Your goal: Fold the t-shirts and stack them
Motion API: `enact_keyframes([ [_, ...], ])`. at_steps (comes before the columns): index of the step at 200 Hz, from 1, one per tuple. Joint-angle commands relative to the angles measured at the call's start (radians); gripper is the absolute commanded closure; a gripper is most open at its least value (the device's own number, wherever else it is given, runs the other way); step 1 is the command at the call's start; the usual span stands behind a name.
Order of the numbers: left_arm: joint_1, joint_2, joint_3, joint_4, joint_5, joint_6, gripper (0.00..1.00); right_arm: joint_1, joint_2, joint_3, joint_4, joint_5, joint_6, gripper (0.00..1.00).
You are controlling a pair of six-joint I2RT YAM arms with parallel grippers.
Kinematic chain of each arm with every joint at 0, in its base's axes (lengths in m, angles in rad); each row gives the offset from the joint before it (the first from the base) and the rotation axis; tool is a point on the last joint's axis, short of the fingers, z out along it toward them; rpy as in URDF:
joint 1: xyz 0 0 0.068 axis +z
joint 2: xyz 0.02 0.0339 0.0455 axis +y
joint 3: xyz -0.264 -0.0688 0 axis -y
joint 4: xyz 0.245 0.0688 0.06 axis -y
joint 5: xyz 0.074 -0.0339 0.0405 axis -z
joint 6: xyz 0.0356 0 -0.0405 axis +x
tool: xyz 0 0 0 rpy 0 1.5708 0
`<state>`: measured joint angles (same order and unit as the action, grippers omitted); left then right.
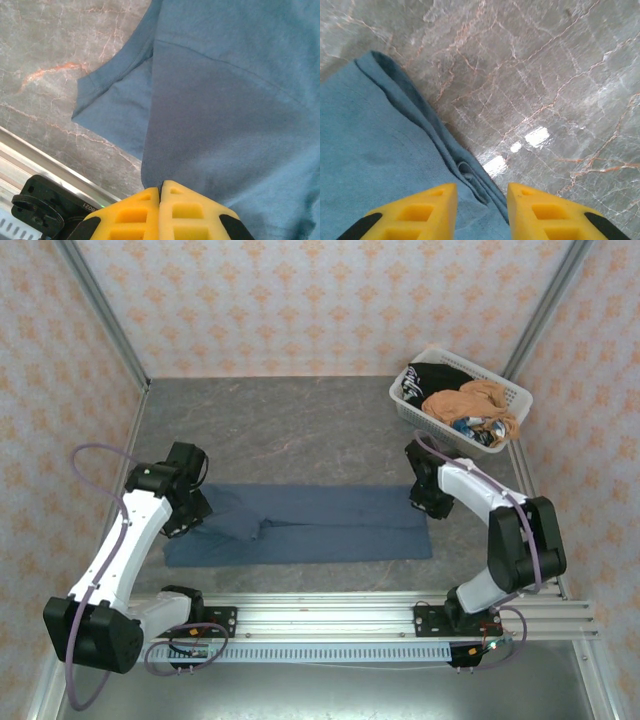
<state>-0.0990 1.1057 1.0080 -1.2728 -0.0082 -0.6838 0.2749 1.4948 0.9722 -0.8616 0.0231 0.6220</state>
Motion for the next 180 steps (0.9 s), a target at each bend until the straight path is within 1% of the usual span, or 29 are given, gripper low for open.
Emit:
enact_keyframes([
  [1, -0.014, -0.014, -0.023, -0.037, -0.014, -0.012, 1.0, 0.015, -0.029, 0.003, -0.025, 0.024, 0.025, 0.69],
  [20, -0.017, -0.011, -0.043, -0.026, 0.007, -0.022, 1.0, 0.032, -0.033, 0.006, 0.013, -0.021, 0.029, 0.71],
  [51, -0.054, 0.002, -0.096, 0.005, 0.037, -0.067, 1.0, 0.052, 0.002, 0.038, 0.022, -0.041, 0.033, 0.72],
  [92, -0.114, 0.026, -0.126, 0.024, 0.025, -0.115, 1.0, 0.056, 0.03, 0.047, 0.033, -0.059, 0.019, 0.72],
  [144, -0.148, 0.051, -0.128, 0.023, -0.003, -0.12, 1.0, 0.063, 0.062, 0.049, 0.045, -0.081, 0.012, 0.72],
  [180, -0.178, 0.054, -0.174, 0.044, -0.019, -0.14, 1.0, 0.062, 0.079, 0.053, 0.056, -0.094, 0.008, 0.72],
])
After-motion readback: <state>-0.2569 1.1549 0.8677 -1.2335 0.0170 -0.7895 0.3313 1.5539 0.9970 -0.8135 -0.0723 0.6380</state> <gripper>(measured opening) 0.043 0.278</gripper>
